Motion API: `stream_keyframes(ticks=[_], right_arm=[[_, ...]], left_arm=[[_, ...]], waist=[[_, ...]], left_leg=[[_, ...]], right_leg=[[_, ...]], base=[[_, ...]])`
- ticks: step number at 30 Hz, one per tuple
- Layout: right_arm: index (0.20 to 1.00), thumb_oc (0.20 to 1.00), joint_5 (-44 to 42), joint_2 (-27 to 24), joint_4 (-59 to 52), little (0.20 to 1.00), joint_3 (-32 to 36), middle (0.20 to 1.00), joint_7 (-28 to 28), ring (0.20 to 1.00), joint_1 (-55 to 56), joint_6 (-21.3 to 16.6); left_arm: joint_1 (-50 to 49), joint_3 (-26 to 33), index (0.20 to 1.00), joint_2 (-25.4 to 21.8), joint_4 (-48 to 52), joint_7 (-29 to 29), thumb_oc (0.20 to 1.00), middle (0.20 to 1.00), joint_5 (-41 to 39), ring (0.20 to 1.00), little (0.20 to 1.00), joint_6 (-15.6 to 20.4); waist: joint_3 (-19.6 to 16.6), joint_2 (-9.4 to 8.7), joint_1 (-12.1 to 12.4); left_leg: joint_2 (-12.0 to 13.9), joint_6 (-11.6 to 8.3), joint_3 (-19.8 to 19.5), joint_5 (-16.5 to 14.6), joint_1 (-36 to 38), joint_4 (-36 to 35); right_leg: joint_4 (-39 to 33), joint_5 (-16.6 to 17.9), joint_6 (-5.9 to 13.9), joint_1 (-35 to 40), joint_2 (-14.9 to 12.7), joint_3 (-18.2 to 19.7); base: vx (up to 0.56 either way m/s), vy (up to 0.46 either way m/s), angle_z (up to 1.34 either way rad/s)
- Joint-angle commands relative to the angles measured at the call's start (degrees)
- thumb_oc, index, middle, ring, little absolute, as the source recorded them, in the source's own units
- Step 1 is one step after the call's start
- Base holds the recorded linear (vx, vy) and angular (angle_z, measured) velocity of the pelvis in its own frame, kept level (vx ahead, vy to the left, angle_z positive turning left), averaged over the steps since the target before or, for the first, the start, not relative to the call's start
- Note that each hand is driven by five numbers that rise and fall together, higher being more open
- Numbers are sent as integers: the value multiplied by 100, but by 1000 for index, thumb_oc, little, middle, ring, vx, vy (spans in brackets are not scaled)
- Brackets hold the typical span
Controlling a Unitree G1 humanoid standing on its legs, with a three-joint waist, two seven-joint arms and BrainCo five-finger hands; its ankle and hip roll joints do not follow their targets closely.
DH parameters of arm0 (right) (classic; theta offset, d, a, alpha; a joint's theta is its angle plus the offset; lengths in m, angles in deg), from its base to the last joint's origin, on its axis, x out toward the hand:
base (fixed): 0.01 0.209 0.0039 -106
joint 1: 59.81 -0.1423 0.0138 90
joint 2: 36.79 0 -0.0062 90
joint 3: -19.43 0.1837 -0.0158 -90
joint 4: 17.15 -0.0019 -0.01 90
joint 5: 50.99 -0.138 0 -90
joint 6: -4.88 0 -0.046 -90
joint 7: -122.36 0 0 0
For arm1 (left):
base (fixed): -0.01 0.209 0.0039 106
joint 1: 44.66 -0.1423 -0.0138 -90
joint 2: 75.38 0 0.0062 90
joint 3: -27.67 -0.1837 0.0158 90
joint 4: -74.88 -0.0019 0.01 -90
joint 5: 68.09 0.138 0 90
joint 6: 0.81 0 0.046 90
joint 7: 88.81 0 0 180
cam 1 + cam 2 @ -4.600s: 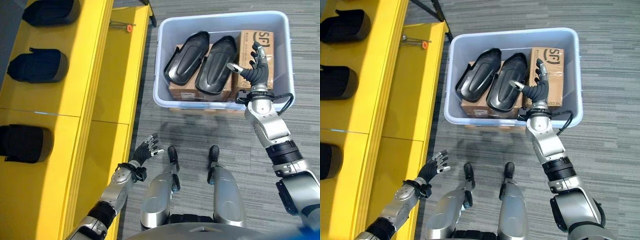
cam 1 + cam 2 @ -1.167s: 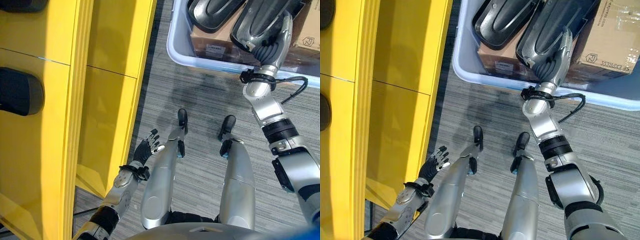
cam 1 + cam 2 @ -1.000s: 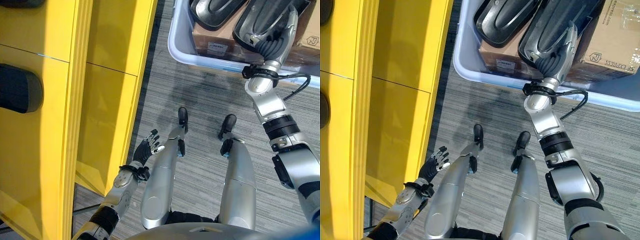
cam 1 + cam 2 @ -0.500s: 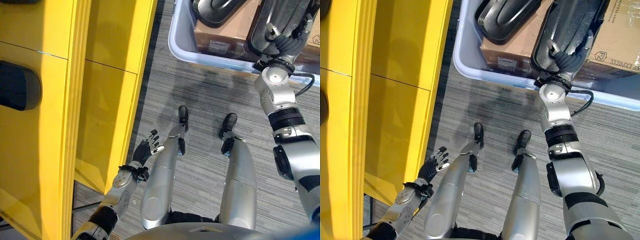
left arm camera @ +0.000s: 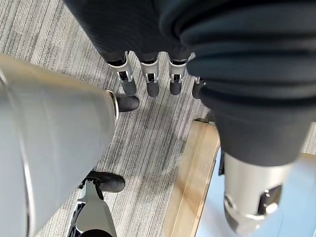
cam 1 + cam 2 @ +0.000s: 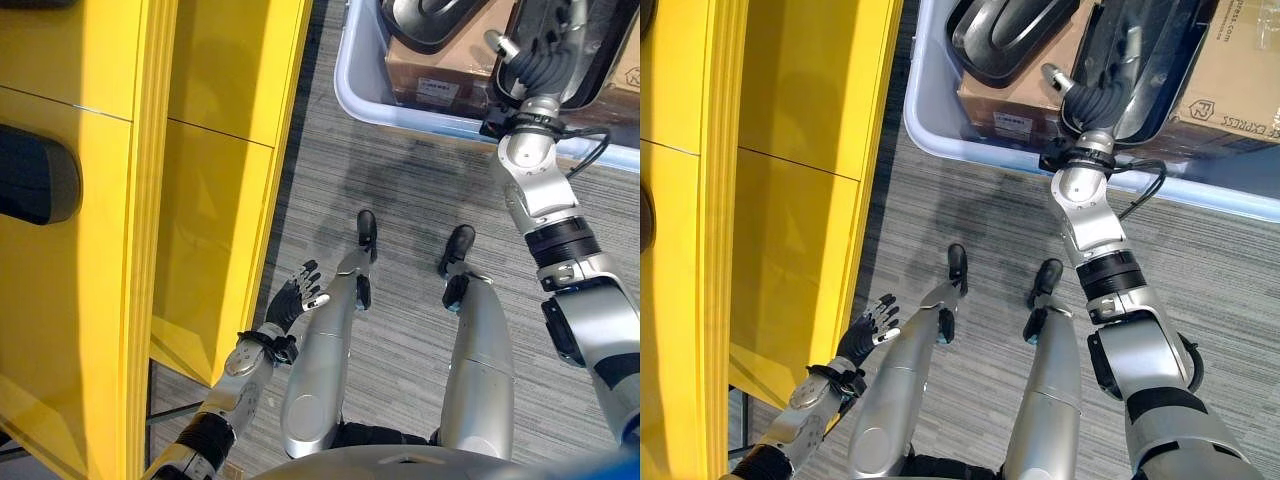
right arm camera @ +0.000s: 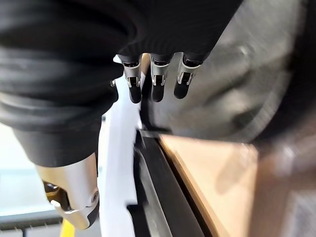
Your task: Move parts from the plastic box to the shelf.
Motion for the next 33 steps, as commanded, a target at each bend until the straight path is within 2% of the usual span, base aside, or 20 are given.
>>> stream_keyframes(ticks=[1,5,8,9,10,13,18,20,21,22,23,25,28,33], right_arm=[[1000,1000,-544,-322,-112,1000,-190,1000,658,1000,-291,69],[1000,1000,-1085,-188,89,1000,-349,1000,943,1000,-473,223],[1000,1000,-1224,-113,141,1000,-350,1000,670,1000,-581,126],[1000,1000,-978,-130,196,1000,-261,1000,370,1000,-601,-39],[1000,1000,-1022,-158,212,1000,-200,1000,463,1000,-608,-32],[1000,1000,-1552,-37,291,1000,-213,1000,1216,1000,-568,228],[1000,1000,-1541,142,69,1000,-426,1000,1319,1000,-518,115],[1000,1000,-1139,179,-43,1000,-479,1000,995,1000,-564,44],[1000,1000,-591,139,-58,1000,-478,1000,465,1000,-608,-215],[1000,1000,-301,116,-50,1000,-469,1000,267,1000,-621,-342],[1000,1000,370,19,-51,1000,-416,1000,-124,1000,-661,-579],[1000,1000,971,-71,-129,1000,-354,1000,-468,1000,-676,-717],[1000,1000,2543,-303,-638,1000,-218,1000,-1303,1000,-677,-919],[1000,1000,3505,-432,-1611,1000,-150,1000,-1916,1000,-516,-634]], left_arm=[[-323,-113,1000,-212,142,187,1000,1000,29,1000,1000,190],[-299,-99,1000,-274,167,152,1000,1000,-30,1000,1000,151],[-303,-111,1000,-325,226,100,1000,1000,-34,1000,1000,103],[-306,-107,1000,-353,275,85,1000,1000,-27,1000,1000,69],[-308,-105,1000,-363,296,73,1000,1000,-30,1000,1000,71],[-322,-89,1000,-353,438,-3,1000,1000,18,1000,1000,-3],[-339,-68,1000,-385,413,36,1000,1000,24,1000,1000,-4],[-349,-75,1000,-410,471,31,1000,1000,51,1000,1000,-30],[-352,-97,1000,-413,500,9,1000,1000,44,1000,1000,-33],[-353,-99,1000,-414,515,6,1000,1000,62,1000,1000,-40],[-356,-122,1000,-408,504,10,1000,1000,73,1000,1000,-14],[-358,-143,1000,-404,510,-8,1000,1000,37,1000,1000,-3],[-364,-191,1000,-317,463,-6,1000,1000,41,1000,1000,40],[-427,-237,1000,-202,361,60,1000,1000,-3,1000,1000,190]], waist=[[-77,500,69],[-77,482,160],[-77,456,212],[-77,438,235],[-77,423,244],[-77,403,314],[-77,358,357],[-77,357,376],[-77,357,384],[-77,358,386],[-77,353,375],[-77,352,357],[-77,357,280],[-77,384,157]], left_leg=[[-111,-47,-232,-627,-63,253],[-117,-34,-278,-630,-87,294],[-124,-15,-312,-643,-117,331],[-136,-1,-335,-648,-132,331],[-145,5,-354,-655,-148,341],[-173,26,-386,-649,-221,361],[-157,43,-371,-641,-276,413],[-156,53,-368,-634,-295,427],[-160,64,-367,-640,-296,426],[-160,66,-368,-644,-298,428],[-160,70,-372,-646,-289,412],[-163,73,-376,-653,-280,408],[-165,72,-344,-662,-225,375],[-160,55,-275,-638,-120,299]], right_leg=[[334,-707,160,451,162,100],[408,-737,151,459,146,56],[451,-753,152,470,146,18],[463,-758,158,480,154,-7],[468,-762,165,484,159,-19],[479,-772,159,468,178,-60],[498,-760,160,472,173,-115],[516,-751,161,462,172,-128],[499,-747,163,478,172,-137],[493,-745,167,482,171,-140],[474,-741,170,498,177,-142],[462,-735,181,505,181,-141],[364,-692,201,535,196,-91],[245,-647,208,577,201,9]], base=[[0,0,0],[12,9,6],[16,-11,6],[14,-15,6],[21,-11,15],[14,4,18],[0,0,0],[2,-10,2],[0,-23,4],[0,0,0],[0,0,0],[0,0,0],[-12,29,0],[-8,54,-7]])
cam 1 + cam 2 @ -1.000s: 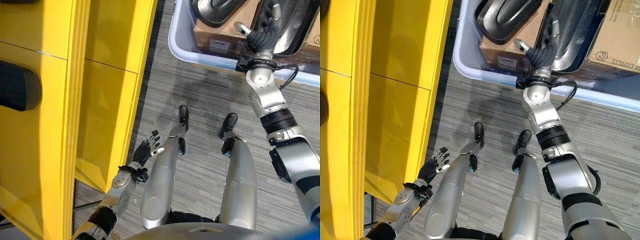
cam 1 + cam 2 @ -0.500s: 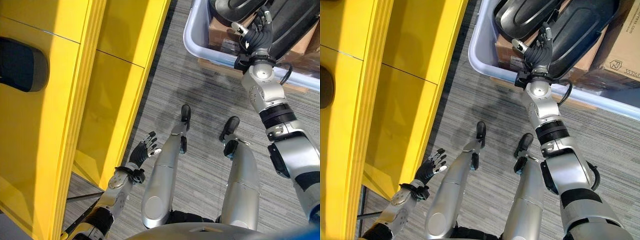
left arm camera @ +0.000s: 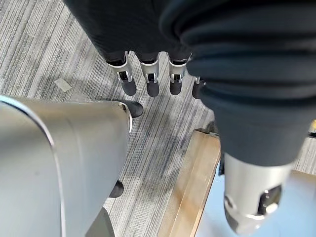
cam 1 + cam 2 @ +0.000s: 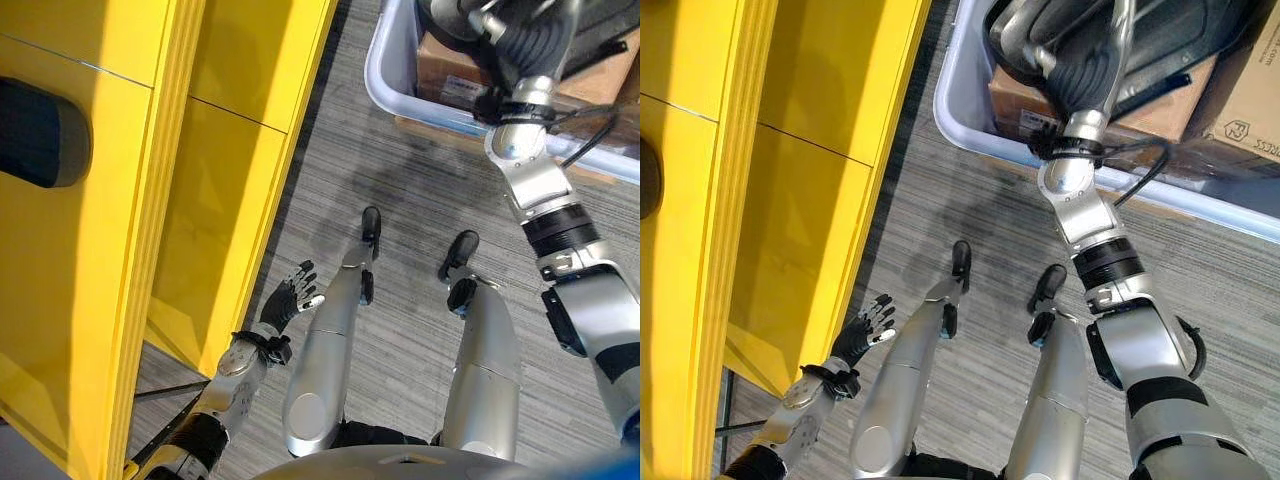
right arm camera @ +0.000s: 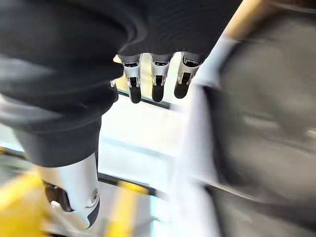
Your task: Move parts from the plastic box to the shelf.
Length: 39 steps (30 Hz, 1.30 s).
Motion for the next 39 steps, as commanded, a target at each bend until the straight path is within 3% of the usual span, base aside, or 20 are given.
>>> stream_keyframes(ticks=[1,7,10,17,21,33,39], right_arm=[[1000,1000,755,-166,-347,1000,-54,1000,-540,1000,-135,-150],[1000,1000,1088,-170,-916,1000,34,1000,-960,1000,131,65],[1000,1000,680,-117,-1031,1000,98,1000,-1077,1000,316,225],[1000,1000,396,-33,-755,1000,267,1000,-955,1000,599,97],[1000,1000,-533,123,-438,1000,507,1000,-1077,1000,1046,132],[1000,1000,-1656,231,231,1000,642,1000,-610,1000,1191,-29],[1000,1000,-1676,160,468,1000,656,1000,-398,1000,977,-111]], left_arm=[[-379,-251,1000,-25,110,53,1000,1000,-33,1000,1000,281],[-448,-205,1000,51,-132,273,1000,1000,-80,1000,1000,487],[-458,-181,1000,81,-190,317,1000,1000,-68,1000,1000,522],[-457,-182,1000,171,-225,333,1000,1000,-103,1000,1000,574],[-429,-238,1000,230,-126,118,1000,1000,-103,1000,1000,512],[-260,-350,1000,288,-77,-89,1000,1000,-107,1000,1000,418],[-193,-391,1000,255,-16,-168,1000,1000,-129,1000,1000,314]], waist=[[-66,374,-15],[-66,410,-114],[-66,424,-165],[-66,471,-221],[-66,453,-319],[-66,457,-394],[-66,482,-355]], left_leg=[[-153,40,-12,-536,193,-99],[-141,13,66,-534,316,-141],[-141,10,100,-524,379,-193],[-144,10,155,-520,424,-249],[-139,20,203,-494,486,-351],[-118,4,267,-490,493,-390],[-134,2,234,-497,452,-356]], right_leg=[[106,-563,207,594,251,227],[18,-542,210,663,225,286],[-33,-514,215,682,220,318],[-100,-479,225,682,194,350],[-200,-421,239,711,203,375],[-269,-391,240,698,203,390],[-192,-426,239,658,188,369]], base=[[-3,44,-8],[1,33,-8],[1,29,-6],[-4,21,-7],[-4,6,-4],[-7,-2,-4],[0,0,0]])
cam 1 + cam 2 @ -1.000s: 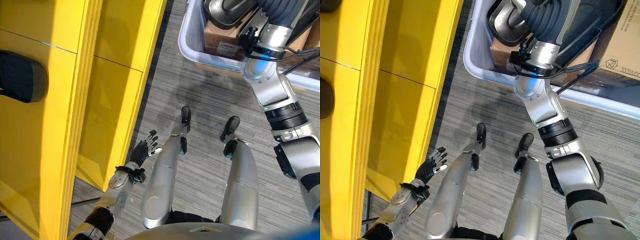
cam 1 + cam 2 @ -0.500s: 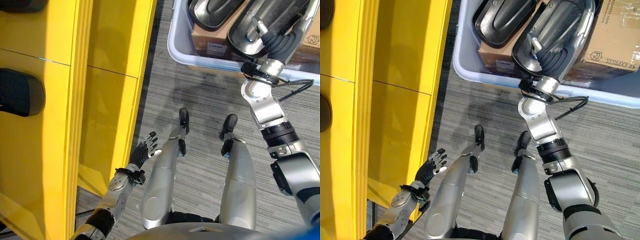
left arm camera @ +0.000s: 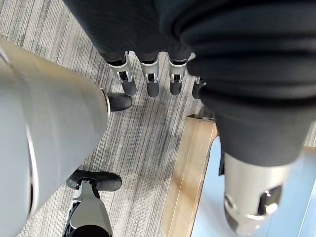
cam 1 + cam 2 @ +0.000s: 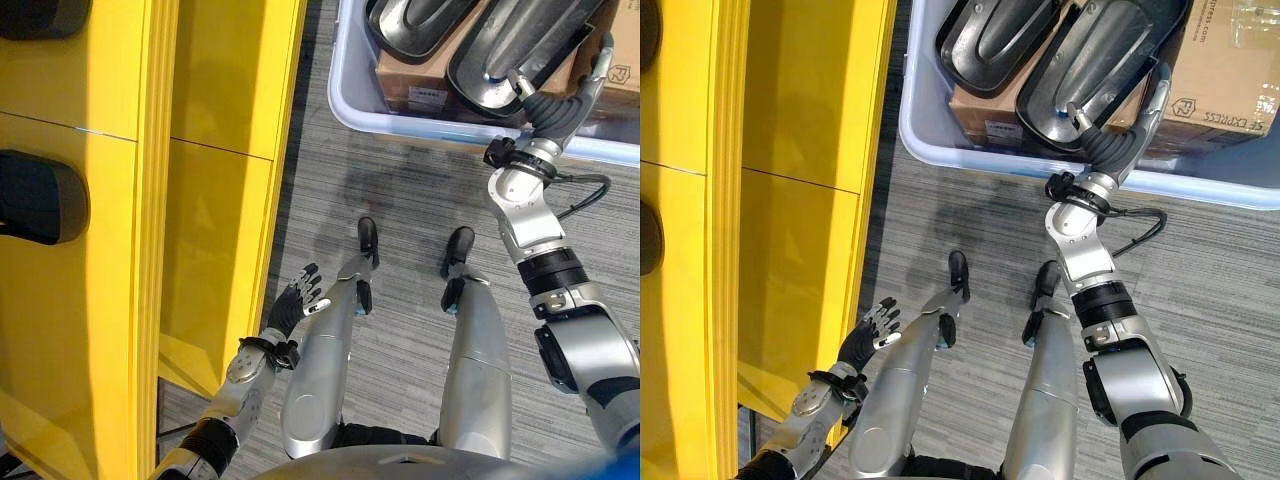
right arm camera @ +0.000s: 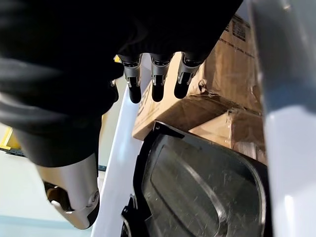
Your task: Move parts from the plastic box to the shelf.
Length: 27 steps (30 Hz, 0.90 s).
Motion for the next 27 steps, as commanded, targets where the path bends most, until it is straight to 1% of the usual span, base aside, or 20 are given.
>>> stream_keyframes(ticks=[1,3,5,6,7,10,15,17,18,21,22,23,25,26,27], right_arm=[[1000,1000,-131,-330,-291,1000,42,1000,90,1000,-306,-298],[1000,1000,-321,-334,-228,1000,30,1000,176,1000,-368,-277],[1000,1000,-220,-365,-137,1000,6,1000,202,1000,-409,-231],[1000,1000,-316,-373,-58,1000,-34,1000,177,1000,-465,-50],[1000,1000,-509,-398,51,1000,-35,1000,235,1000,-482,-11],[1000,1000,-494,-416,191,1000,-24,1000,299,1000,-496,-8],[1000,1000,-1076,-423,405,1000,20,1000,319,1000,-497,-113],[1000,1000,-1353,-383,553,1000,87,1000,240,1000,-497,-220],[1000,1000,-1518,-395,655,1000,143,1000,285,1000,-479,-288],[1000,1000,-1757,-406,839,1000,218,1000,397,1000,-476,-278],[1000,1000,-1780,-393,975,1000,231,1000,396,1000,-467,-396],[1000,1000,-1783,-396,1019,1000,238,1000,452,1000,-454,-434],[1000,1000,-1946,-406,1096,1000,237,1000,636,1000,-461,-396],[1000,1000,-2177,-368,1131,1000,236,1000,668,1000,-445,-411],[1000,1000,-2216,-361,1163,1000,230,1000,684,1000,-433,-465]], left_arm=[[-156,-234,1000,-14,209,-56,1000,1000,-119,1000,1000,-30],[-146,-211,1000,-27,221,-52,1000,1000,-95,1000,1000,-64],[-155,-209,1000,-38,219,-52,1000,1000,-109,1000,1000,-57],[-153,-204,1000,-40,179,-9,1000,1000,-98,1000,1000,-42],[-157,-204,1000,-52,214,-32,1000,1000,-104,1000,1000,-64],[-162,-192,1000,-67,232,-30,1000,1000,-91,1000,1000,-95],[-167,-198,1000,-102,220,-34,1000,1000,-107,1000,1000,-123],[-181,-195,1000,-91,205,-11,1000,1000,-91,1000,1000,-100],[-179,-210,1000,-112,217,-40,1000,1000,-117,1000,1000,-103],[-178,-208,1000,-102,199,-34,1000,1000,-134,1000,1000,-81],[-166,-223,1000,-90,189,-29,1000,1000,-140,1000,1000,-81],[-162,-233,1000,-88,178,-22,1000,1000,-135,1000,1000,-78],[-151,-249,1000,-97,182,6,1000,1000,-156,1000,1000,-94],[-156,-248,1000,-89,202,1,1000,1000,-121,1000,1000,-122],[-155,-258,1000,-92,210,-10,1000,1000,-112,1000,1000,-134]], waist=[[-58,466,-34],[-58,468,-16],[-58,468,1],[-58,474,13],[-58,478,21],[-58,480,31],[-58,478,44],[-58,490,53],[-58,493,51],[-58,512,46],[-58,521,50],[-58,524,48],[-58,534,47],[-58,537,52],[-58,536,53]], left_leg=[[-132,-95,-281,-546,-84,141],[-135,-96,-286,-544,-87,137],[-138,-97,-294,-552,-109,160],[-136,-97,-292,-559,-129,185],[-140,-95,-302,-575,-150,214],[-138,-91,-307,-590,-192,251],[-139,-85,-324,-608,-257,296],[-141,-77,-315,-612,-271,298],[-143,-75,-319,-626,-286,323],[-146,-75,-307,-646,-321,364],[-146,-72,-309,-661,-341,387],[-146,-72,-308,-666,-348,395],[-151,-70,-311,-666,-365,411],[-145,-70,-310,-676,-383,426],[-143,-71,-311,-677,-393,431]], right_leg=[[230,-687,118,464,95,-83],[225,-689,117,467,95,-91],[246,-702,114,458,88,-105],[270,-710,112,444,84,-110],[305,-730,104,429,82,-110],[354,-750,95,389,88,-109],[410,-773,86,335,94,-111],[417,-777,80,317,102,-107],[439,-783,83,304,98,-109],[481,-807,72,265,99,-95],[500,-817,69,249,96,-90],[509,-821,70,241,94,-89],[531,-826,60,218,98,-85],[535,-830,59,206,92,-85],[537,-831,58,199,95,-84]], base=[[0,0,0],[0,0,0],[0,0,0],[34,-3,2],[38,1,2],[10,0,1],[0,0,0],[26,1,4],[19,-2,6],[24,10,5],[15,-5,3],[0,0,0],[0,0,0],[0,0,0],[9,-6,3]])
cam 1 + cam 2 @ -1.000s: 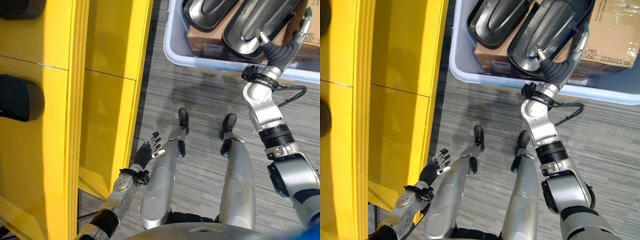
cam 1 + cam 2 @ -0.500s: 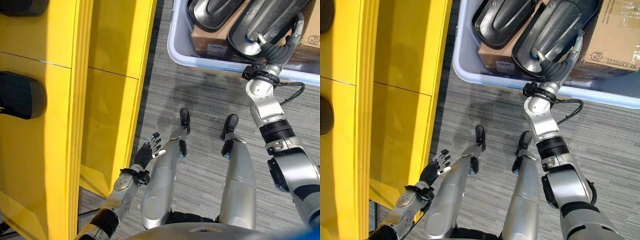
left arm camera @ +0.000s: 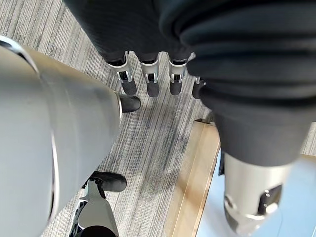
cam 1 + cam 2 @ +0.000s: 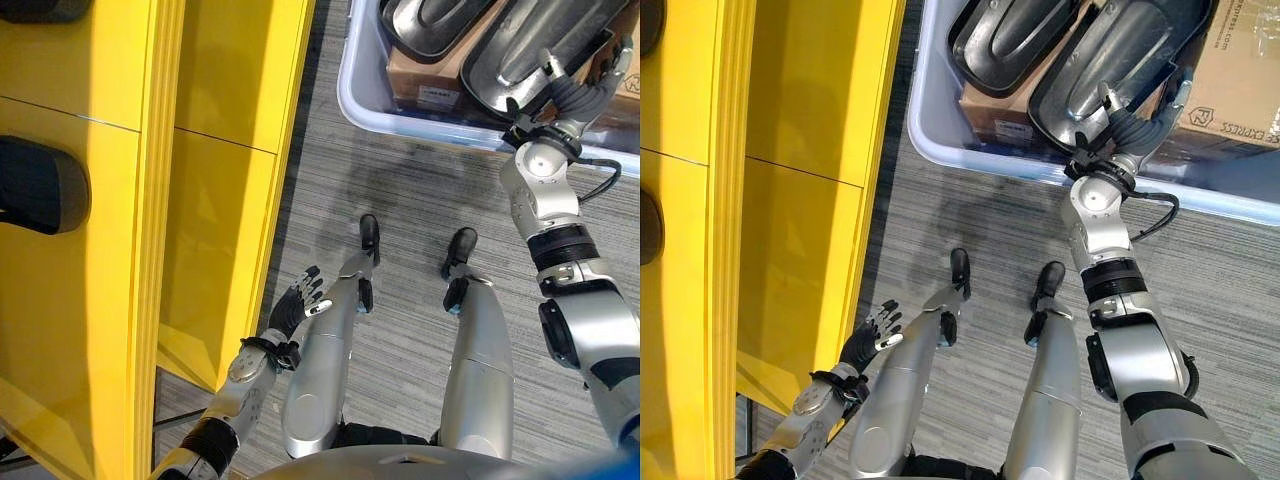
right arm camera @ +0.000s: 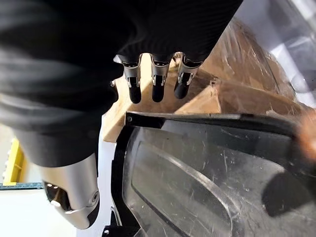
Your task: Move parts from the plastic box to the shelf.
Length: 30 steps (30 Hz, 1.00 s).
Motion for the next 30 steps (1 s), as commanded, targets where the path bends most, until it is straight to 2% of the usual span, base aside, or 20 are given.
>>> stream_keyframes(ticks=[1,7,11,17,19,23,24,30], right_arm=[[1000,1000,-386,-263,91,1000,-83,1000,93,1000,281,-198],[1000,1000,-613,-259,154,1000,-98,1000,232,1000,216,-187],[1000,1000,-707,-293,223,1000,-134,1000,388,1000,184,19],[1000,1000,-1631,-239,450,1000,-149,1000,610,1000,112,82],[1000,1000,-1686,-239,551,1000,-154,1000,714,1000,91,-12],[1000,1000,-2193,-213,637,1000,-160,1000,925,1000,14,154],[1000,1000,-2372,-219,740,1000,-179,1000,1011,1000,-55,365],[1000,1000,-2579,-319,1094,1000,-266,1000,919,1000,-204,497]], left_arm=[[-159,-260,1000,-83,185,-21,1000,1000,-91,1000,1000,80],[-159,-262,1000,-92,191,-42,1000,1000,-123,1000,1000,114],[-151,-255,1000,-123,211,-34,1000,1000,-155,1000,1000,66],[-130,-261,1000,-182,258,-72,1000,1000,-193,1000,1000,31],[-122,-260,1000,-198,249,-64,1000,1000,-197,1000,1000,15],[-112,-269,1000,-224,272,-101,1000,1000,-192,1000,1000,25],[-102,-265,1000,-239,280,-99,1000,1000,-217,1000,1000,8],[-130,-252,1000,-296,227,-11,1000,1000,-211,1000,1000,10]], waist=[[-58,530,-21],[-58,514,-6],[-58,497,3],[-58,450,47],[-58,431,64],[-58,407,92],[-58,406,110],[-58,373,166]], left_leg=[[-118,-48,-184,-663,-263,358],[-115,-40,-183,-673,-318,397],[-114,-37,-188,-682,-329,420],[-108,-5,-209,-707,-429,471],[-99,0,-219,-714,-453,494],[-103,15,-236,-743,-504,542],[-109,18,-243,-750,-519,569],[-105,30,-277,-785,-590,648]], right_leg=[[354,-691,91,293,158,29],[395,-696,91,246,160,19],[400,-688,95,244,162,14],[430,-687,97,193,181,2],[443,-688,96,190,188,-2],[465,-706,88,172,202,-19],[486,-720,77,173,206,-24],[517,-726,67,154,211,-55]], base=[[6,-5,3],[1,0,1],[0,0,0],[2,2,1],[0,0,0],[5,-3,1],[21,-5,4],[9,0,1]])
